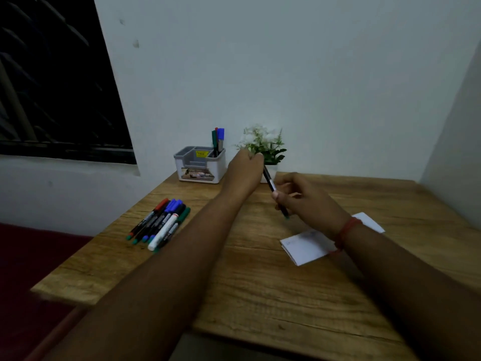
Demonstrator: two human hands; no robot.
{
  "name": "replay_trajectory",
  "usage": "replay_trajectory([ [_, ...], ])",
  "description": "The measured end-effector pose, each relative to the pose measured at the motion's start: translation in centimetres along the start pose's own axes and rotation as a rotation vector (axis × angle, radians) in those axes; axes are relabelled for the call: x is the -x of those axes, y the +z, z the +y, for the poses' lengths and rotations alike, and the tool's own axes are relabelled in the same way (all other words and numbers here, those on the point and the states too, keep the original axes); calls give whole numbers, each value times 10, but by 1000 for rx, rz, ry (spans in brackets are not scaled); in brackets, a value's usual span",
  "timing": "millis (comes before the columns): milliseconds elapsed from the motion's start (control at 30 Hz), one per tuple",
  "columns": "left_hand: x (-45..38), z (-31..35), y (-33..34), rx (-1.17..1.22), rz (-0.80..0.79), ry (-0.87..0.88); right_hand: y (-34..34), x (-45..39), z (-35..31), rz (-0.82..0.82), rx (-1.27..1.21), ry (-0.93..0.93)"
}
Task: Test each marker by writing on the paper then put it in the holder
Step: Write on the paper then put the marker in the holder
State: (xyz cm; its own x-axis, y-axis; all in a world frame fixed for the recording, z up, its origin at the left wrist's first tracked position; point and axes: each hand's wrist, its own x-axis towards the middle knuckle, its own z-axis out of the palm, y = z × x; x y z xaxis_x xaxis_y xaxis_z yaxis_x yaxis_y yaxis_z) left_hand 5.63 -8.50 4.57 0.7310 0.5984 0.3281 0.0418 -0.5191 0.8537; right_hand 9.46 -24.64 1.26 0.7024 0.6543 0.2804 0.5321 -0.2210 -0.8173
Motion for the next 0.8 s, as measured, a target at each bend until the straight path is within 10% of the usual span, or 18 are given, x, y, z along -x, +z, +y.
replay_trajectory([
  [200, 27, -18, 23, 583, -164, -288, -43, -6, 10, 187, -506, 146],
  [367, 37, -25, 24, 407, -403, -78, -54, -14, 22, 316, -904, 229],
  [800, 44, -32, 34, 29, -419, 204, -28, -11, 28, 98, -588, 207],
])
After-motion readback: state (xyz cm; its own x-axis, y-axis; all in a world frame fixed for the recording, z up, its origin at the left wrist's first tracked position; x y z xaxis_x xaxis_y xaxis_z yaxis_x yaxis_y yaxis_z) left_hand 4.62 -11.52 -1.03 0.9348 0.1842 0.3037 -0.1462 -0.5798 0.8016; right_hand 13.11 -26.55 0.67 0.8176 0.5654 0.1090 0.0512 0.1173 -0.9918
